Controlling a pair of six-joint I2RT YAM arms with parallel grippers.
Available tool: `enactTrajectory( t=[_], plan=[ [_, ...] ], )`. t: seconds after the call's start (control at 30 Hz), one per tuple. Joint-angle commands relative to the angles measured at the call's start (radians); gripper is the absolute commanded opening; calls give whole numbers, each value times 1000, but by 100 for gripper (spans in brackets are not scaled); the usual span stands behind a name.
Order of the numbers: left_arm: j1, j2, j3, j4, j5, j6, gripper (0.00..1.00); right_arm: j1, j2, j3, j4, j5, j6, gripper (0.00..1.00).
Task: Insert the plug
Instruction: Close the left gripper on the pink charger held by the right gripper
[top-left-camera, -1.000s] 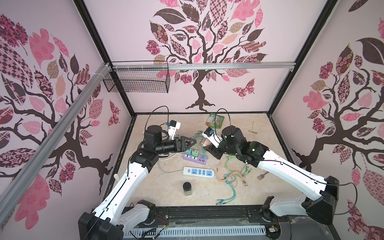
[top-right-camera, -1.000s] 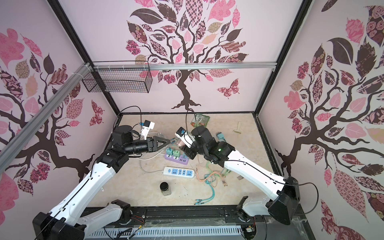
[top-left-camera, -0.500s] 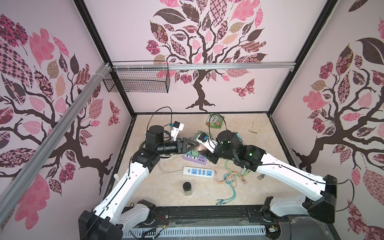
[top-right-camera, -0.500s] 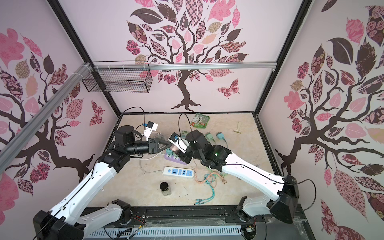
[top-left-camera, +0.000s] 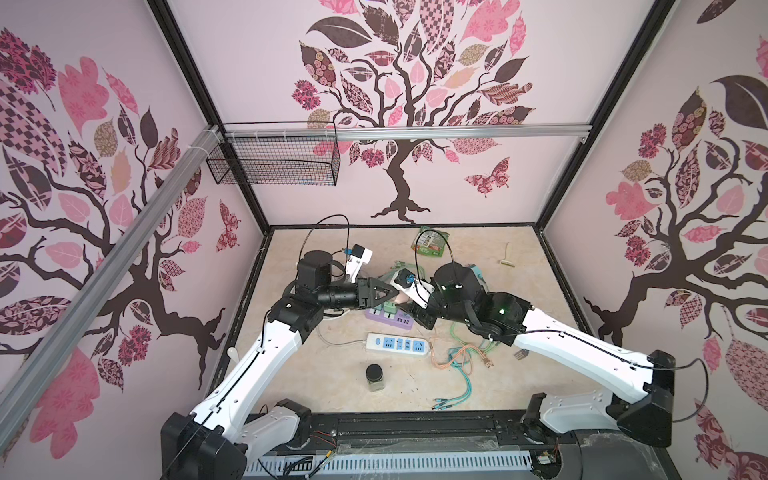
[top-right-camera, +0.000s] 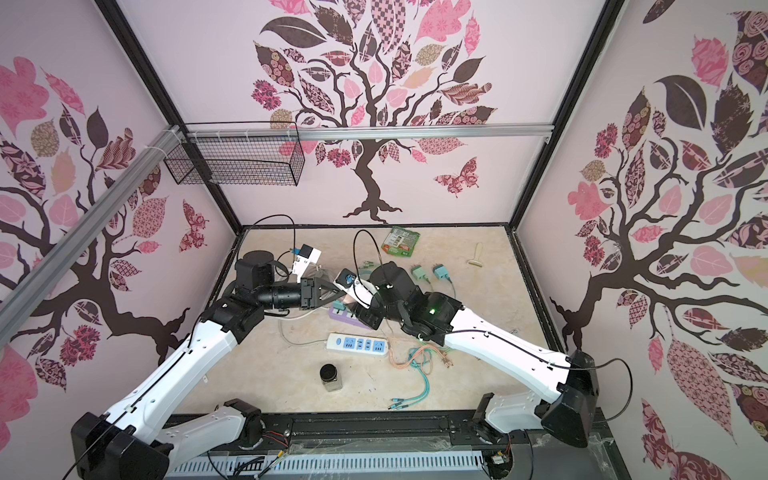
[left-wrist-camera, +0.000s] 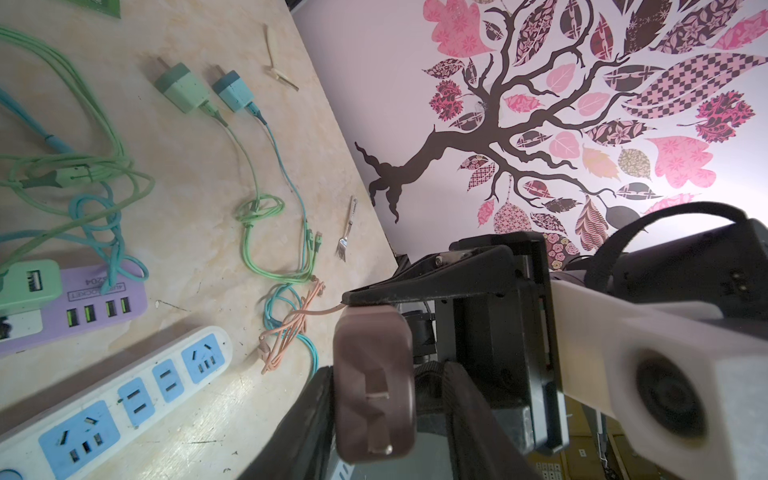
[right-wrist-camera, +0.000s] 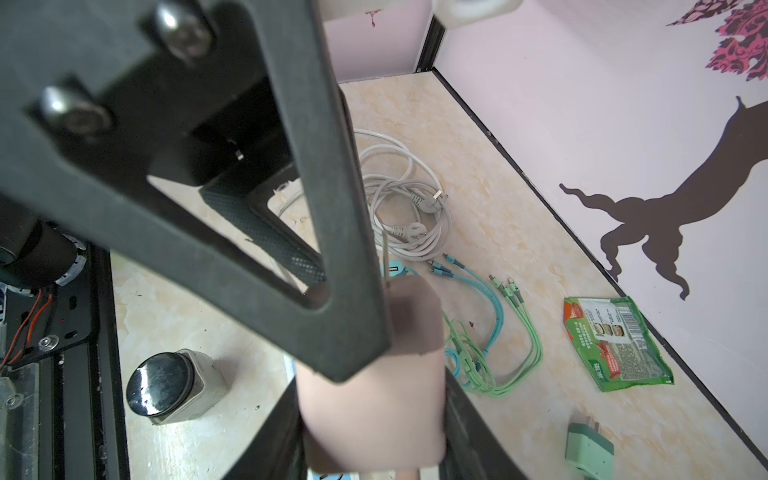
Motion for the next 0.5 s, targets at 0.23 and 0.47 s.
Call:
enactTrajectory(
  t=[0.23,0.47],
  plan=[
    [-16,12,8,18,44,12,25,14,-47,39,31,4,-26,39],
    [-17,13,-1,32,13,13,11,14,-85,-9,56,29,38,55]
  ],
)
